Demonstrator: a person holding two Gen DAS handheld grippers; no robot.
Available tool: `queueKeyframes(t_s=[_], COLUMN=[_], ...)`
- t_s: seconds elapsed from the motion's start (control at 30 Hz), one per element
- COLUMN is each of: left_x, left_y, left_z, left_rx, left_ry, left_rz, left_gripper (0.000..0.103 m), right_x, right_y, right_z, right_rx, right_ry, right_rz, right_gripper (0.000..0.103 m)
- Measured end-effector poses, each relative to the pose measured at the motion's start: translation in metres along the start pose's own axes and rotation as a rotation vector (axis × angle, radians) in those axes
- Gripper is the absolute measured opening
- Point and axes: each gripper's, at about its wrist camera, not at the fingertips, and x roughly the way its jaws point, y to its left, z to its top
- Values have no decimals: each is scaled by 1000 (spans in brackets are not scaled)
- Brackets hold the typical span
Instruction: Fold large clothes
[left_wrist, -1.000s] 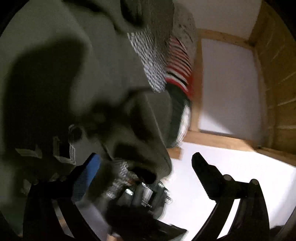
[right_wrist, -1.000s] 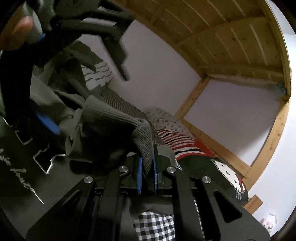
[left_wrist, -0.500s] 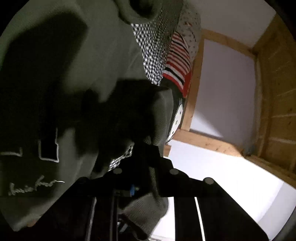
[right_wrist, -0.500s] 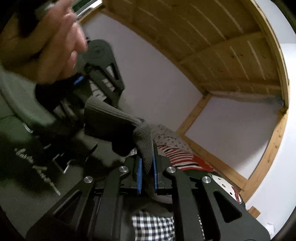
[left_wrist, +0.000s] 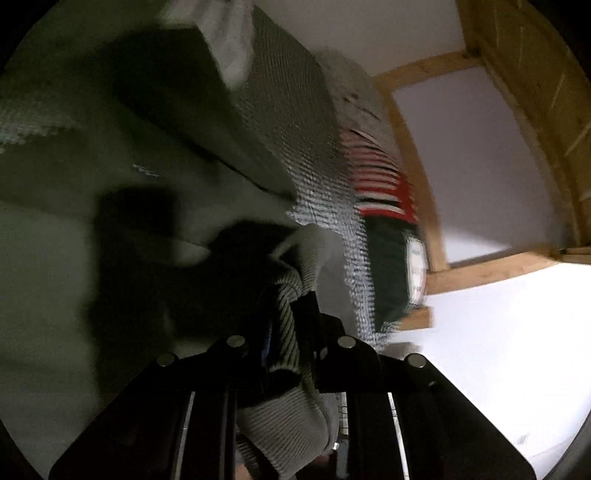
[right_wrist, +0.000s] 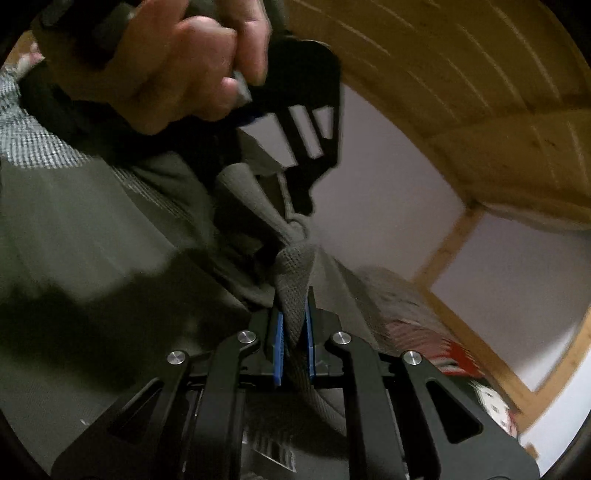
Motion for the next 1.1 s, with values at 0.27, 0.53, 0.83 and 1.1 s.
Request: queueKeyframes(t_s=[0.27, 0.53, 0.83, 1.1], left_x=[-88, -85, -102, -100], left_y=[121, 217, 192, 109], left_z=[-2, -5, -22, -52], left_rx=[-37, -119, 92, 85], left_ry=[-45, -28, -265, -455], left_rz=[238, 254, 456, 429], left_gripper=[14, 16, 74, 96], right_x=[5, 22, 90, 171], right_y=[118, 151, -41, -56], right_z=[70, 73, 11, -49], right_rx=[-26, 9, 330, 405], right_ry=[-6, 159, 431, 759], right_rz=[294, 573, 403, 395], right_gripper=[10, 67, 100, 101])
